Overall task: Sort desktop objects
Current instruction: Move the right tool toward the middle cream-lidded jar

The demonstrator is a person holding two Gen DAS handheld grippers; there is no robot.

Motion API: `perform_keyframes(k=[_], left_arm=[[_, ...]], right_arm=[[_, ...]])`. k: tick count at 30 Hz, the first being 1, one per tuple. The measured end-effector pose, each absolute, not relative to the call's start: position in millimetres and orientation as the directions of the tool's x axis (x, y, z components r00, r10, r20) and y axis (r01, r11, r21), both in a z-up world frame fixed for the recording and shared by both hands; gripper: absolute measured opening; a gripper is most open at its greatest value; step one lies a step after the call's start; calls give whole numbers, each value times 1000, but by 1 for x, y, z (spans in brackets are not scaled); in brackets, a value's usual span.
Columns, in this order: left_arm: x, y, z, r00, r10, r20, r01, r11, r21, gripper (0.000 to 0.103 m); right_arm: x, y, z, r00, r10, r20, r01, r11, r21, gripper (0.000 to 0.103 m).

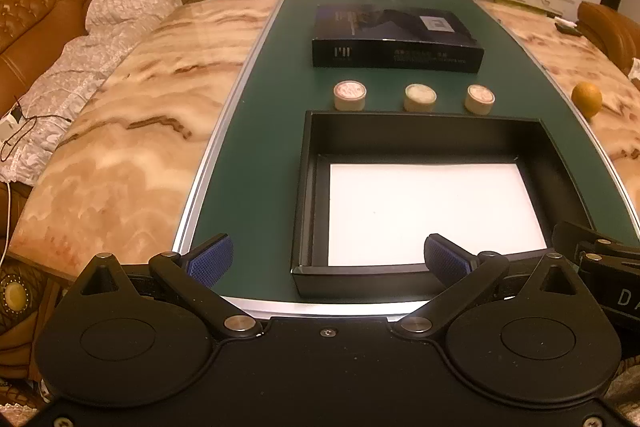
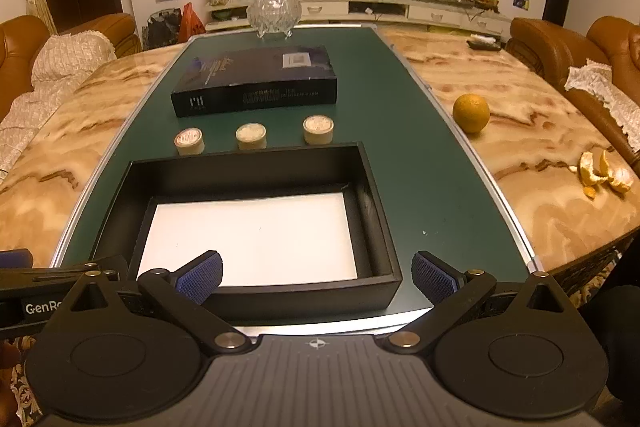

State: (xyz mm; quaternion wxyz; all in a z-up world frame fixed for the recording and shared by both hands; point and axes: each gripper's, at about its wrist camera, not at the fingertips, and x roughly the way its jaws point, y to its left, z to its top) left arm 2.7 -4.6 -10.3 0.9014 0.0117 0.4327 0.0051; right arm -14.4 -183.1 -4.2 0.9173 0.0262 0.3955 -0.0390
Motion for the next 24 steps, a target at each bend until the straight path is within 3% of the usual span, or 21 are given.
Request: perform_keyframes(k=[11,24], left_arm=[[19,-6,-8,597,26,-802,-5,1000,29,103],[92,2,-5,511,49,-858,-20,999,45,103]], right_arm=[[1,-181,-3,656,-40,-754,74,997,12,103],[73,-185,2,602,-30,-798,40,999,-7,103]])
